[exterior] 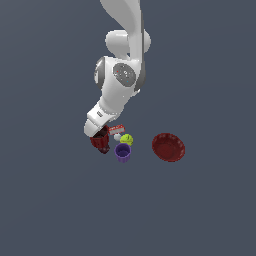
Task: Pick up a designated object from a clutter of objects.
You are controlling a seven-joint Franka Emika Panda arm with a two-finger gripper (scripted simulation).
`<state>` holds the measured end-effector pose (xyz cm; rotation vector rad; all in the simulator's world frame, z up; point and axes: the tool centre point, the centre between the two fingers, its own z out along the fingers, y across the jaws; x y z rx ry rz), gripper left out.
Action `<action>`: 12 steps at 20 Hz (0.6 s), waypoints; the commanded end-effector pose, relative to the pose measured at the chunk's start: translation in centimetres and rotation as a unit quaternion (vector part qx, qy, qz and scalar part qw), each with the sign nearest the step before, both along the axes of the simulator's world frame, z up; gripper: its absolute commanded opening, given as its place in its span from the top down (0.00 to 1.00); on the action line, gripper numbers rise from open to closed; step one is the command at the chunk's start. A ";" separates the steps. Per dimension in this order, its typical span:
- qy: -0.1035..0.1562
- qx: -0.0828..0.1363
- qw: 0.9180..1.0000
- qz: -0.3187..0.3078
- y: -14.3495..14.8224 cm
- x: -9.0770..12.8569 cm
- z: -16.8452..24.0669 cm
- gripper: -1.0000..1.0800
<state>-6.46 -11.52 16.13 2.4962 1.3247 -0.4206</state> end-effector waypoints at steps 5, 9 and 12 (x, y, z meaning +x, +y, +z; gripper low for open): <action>-0.001 0.001 1.000 0.001 5.3 -0.5 5.8 1.00; 0.000 0.001 1.000 0.001 8.4 -0.7 9.2 1.00; 0.000 0.001 1.000 0.001 10.8 -0.9 11.7 1.00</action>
